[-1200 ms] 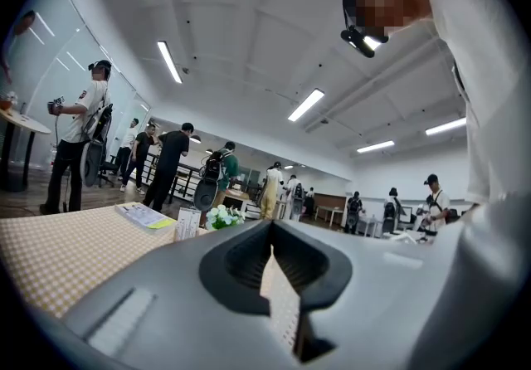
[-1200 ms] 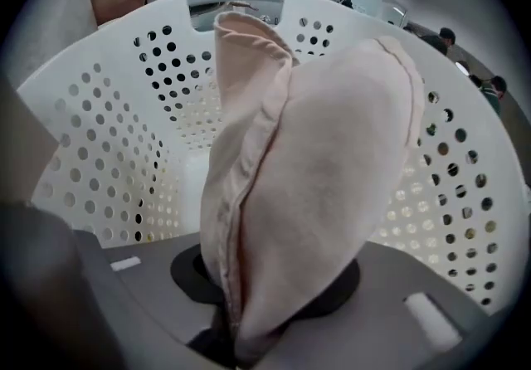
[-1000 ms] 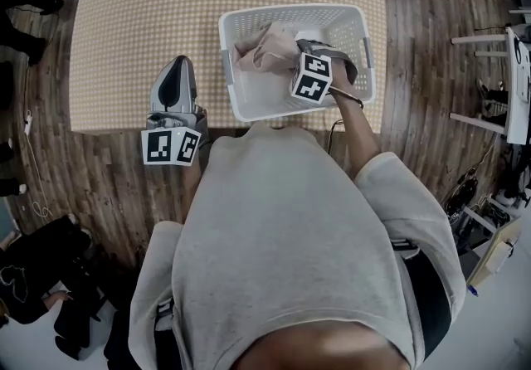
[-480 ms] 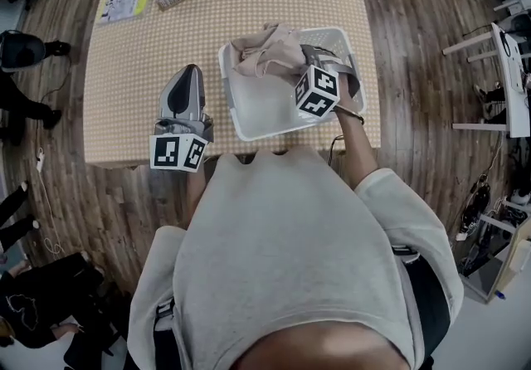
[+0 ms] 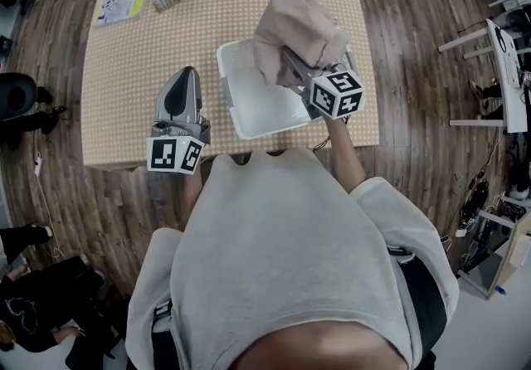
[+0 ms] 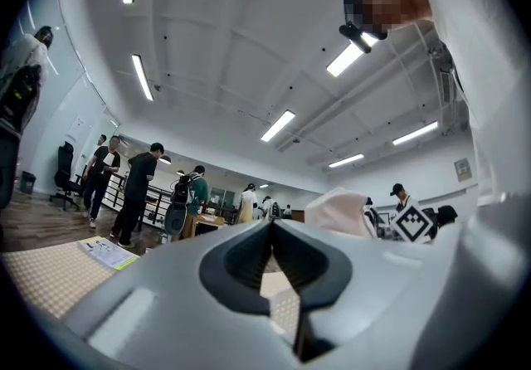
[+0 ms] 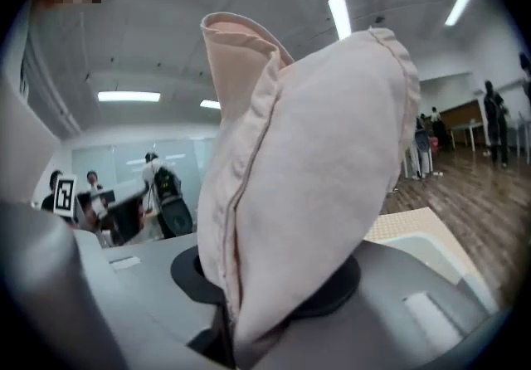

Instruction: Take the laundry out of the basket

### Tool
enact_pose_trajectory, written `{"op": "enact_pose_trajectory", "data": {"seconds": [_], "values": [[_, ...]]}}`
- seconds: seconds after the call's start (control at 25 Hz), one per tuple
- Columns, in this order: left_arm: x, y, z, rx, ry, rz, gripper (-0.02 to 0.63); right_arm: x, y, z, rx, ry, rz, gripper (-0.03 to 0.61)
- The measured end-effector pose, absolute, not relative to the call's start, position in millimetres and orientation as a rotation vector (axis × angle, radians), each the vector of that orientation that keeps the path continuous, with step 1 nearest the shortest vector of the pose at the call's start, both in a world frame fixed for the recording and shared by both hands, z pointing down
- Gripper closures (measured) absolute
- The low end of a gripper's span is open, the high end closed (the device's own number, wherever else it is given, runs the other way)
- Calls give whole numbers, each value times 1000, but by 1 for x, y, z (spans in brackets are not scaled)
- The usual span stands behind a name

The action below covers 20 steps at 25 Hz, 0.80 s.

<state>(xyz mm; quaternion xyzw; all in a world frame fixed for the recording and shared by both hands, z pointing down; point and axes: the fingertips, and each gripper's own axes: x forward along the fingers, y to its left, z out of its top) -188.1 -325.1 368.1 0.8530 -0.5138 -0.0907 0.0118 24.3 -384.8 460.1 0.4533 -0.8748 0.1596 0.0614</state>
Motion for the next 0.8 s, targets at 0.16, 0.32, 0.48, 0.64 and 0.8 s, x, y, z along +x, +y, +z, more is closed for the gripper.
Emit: {"op": "enact_pose_trajectory", "data": {"seconds": [0.16, 0.32, 0.48, 0.64, 0.8], "values": [[-194, -320, 376, 2644, -1589, -291, 607, 37, -379, 449, 1502, -2691, 491, 426], [-202, -313, 380, 2639, -1581, -295, 607, 31, -366, 449, 1525, -2656, 428, 426], [-198, -302, 386, 2638, -1553, -284, 607, 29, -344, 444, 1524, -2665, 427, 426], [-189, -281, 385, 2641, -1570, -287, 607, 33, -321, 433, 1503, -2702, 387, 426], [-168, -253, 383, 2649, -1600, -264, 607, 50, -290, 414, 1492, -2812, 399, 426]]}}
